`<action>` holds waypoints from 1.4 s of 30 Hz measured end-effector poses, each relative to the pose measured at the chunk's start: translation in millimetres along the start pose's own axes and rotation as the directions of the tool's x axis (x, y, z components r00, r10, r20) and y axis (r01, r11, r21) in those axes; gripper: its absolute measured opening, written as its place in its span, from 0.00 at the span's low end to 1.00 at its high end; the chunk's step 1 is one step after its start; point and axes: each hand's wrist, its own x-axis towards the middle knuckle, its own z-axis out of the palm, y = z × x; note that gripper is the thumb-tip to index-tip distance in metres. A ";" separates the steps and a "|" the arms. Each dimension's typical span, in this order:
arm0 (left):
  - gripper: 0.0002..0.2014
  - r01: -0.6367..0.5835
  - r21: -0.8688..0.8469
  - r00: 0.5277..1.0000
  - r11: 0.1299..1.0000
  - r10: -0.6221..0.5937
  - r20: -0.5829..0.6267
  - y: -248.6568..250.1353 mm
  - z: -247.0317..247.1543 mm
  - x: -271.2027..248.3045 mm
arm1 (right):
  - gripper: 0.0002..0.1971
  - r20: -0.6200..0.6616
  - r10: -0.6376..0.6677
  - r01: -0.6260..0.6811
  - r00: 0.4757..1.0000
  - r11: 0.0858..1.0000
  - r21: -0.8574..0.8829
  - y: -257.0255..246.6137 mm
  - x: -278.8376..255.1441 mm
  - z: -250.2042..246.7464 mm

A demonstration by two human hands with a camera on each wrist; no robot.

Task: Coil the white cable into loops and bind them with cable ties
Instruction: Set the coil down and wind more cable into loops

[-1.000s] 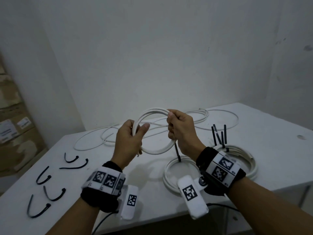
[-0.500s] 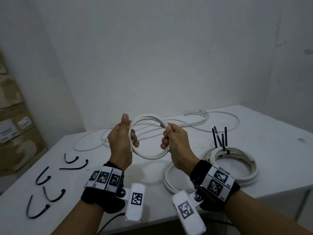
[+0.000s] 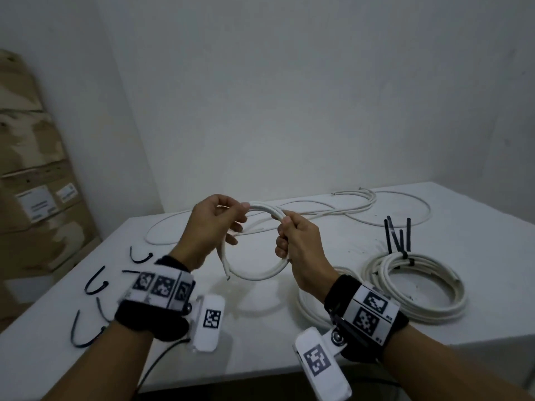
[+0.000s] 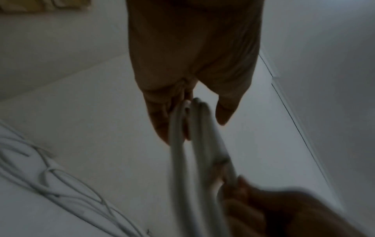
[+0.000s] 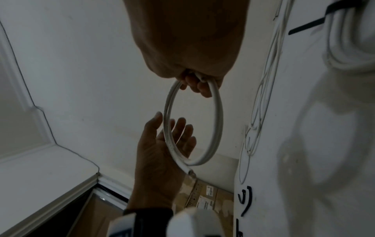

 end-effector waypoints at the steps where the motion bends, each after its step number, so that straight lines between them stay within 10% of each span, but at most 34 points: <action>1: 0.15 0.125 -0.042 0.987 0.991 -0.120 0.103 4.1 -6.6 1.1 | 0.13 0.023 0.000 0.000 1.000 1.000 -0.014 3.7 -0.1 5.5; 5: 0.18 0.446 -0.206 0.866 0.871 -0.361 0.348 6.8 -37.1 2.9 | 0.14 0.097 -0.010 0.015 0.995 0.999 -0.051 20.3 0.4 28.7; 18: 0.11 0.303 -0.199 0.952 0.932 -0.303 0.033 -26.7 -132.5 -34.1 | 0.12 0.228 0.176 -0.191 0.958 0.980 0.046 75.7 -10.6 115.7; 25: 0.10 0.320 -0.011 0.934 0.947 -0.317 -0.165 -28.3 -192.4 -48.6 | 0.14 0.361 0.333 -0.216 0.871 0.920 -0.329 102.2 -4.2 145.3; 29: 0.11 0.334 0.025 0.922 0.942 -0.321 -0.217 -32.4 -213.4 -59.2 | 0.16 0.509 0.424 0.028 0.749 0.747 -0.665 114.8 12.9 168.0; 34: 0.10 0.349 0.000 0.911 0.937 -0.339 -0.235 -40.4 -224.9 -67.3 | 0.22 0.587 0.585 0.544 0.560 0.274 -0.793 127.0 13.2 199.0; 42: 0.11 0.348 -0.052 0.913 0.936 -0.351 -0.207 -46.8 -214.1 -59.2 | 0.14 0.570 0.597 0.633 0.565 0.129 -0.763 125.7 18.9 186.3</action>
